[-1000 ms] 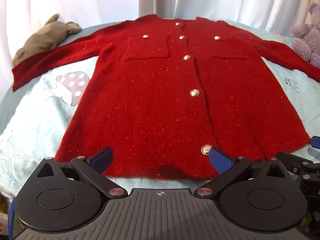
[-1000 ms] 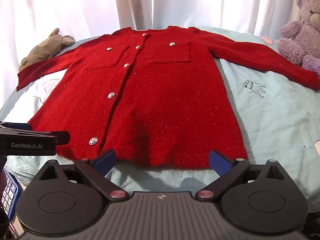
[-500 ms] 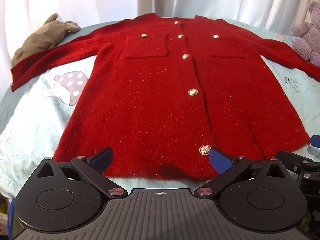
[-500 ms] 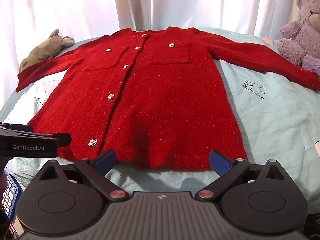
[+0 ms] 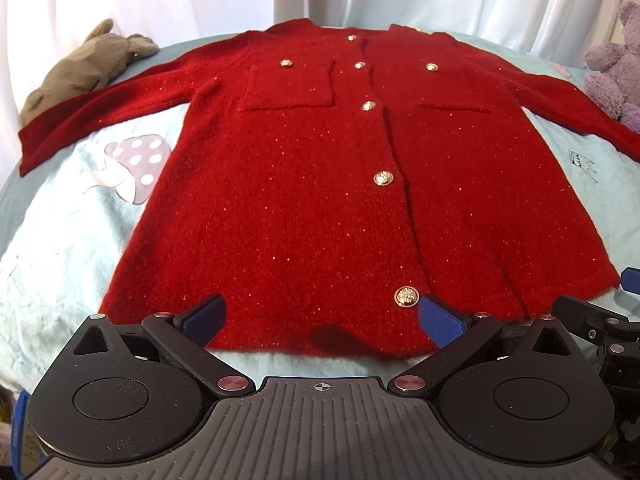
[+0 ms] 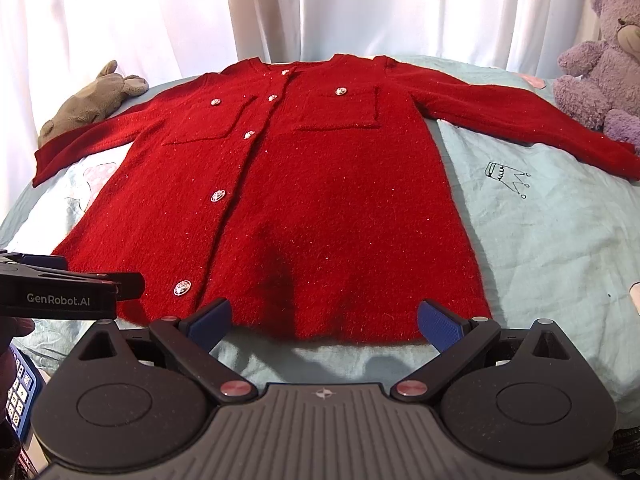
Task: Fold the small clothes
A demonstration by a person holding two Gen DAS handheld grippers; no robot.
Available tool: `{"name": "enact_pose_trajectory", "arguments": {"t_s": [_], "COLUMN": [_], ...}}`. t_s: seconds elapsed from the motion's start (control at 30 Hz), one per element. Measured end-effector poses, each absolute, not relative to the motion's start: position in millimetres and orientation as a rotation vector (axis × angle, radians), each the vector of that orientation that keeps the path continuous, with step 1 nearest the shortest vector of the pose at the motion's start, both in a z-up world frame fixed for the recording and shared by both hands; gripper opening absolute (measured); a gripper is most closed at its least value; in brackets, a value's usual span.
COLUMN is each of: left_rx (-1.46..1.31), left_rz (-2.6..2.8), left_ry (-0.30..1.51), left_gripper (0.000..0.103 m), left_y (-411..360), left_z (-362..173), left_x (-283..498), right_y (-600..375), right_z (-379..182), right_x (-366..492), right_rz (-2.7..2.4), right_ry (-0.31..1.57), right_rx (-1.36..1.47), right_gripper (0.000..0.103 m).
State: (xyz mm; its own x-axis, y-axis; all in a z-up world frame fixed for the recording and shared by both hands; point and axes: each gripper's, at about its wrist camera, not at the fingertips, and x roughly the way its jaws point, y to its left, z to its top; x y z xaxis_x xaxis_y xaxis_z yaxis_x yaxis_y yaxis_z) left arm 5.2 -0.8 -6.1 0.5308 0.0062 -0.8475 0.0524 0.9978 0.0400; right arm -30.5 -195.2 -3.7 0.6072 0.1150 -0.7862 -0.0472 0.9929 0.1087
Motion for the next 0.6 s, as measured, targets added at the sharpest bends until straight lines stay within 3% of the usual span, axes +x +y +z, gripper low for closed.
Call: {"name": "enact_pose_trajectory", "arguments": {"t_s": [0.6], "left_rx": [0.052], "left_rz": [-0.02], "left_ry": [1.035], "left_gripper": [0.103], "left_y": [-3.9], "left_z": [-9.5], "left_x": [8.3], "right_y": [-198.0], "right_z": [-6.0], "right_x": [-27.6], "right_rz": [0.094], "right_ry": [0.92], "right_rx": [0.085], "right_gripper": [0.099]}}
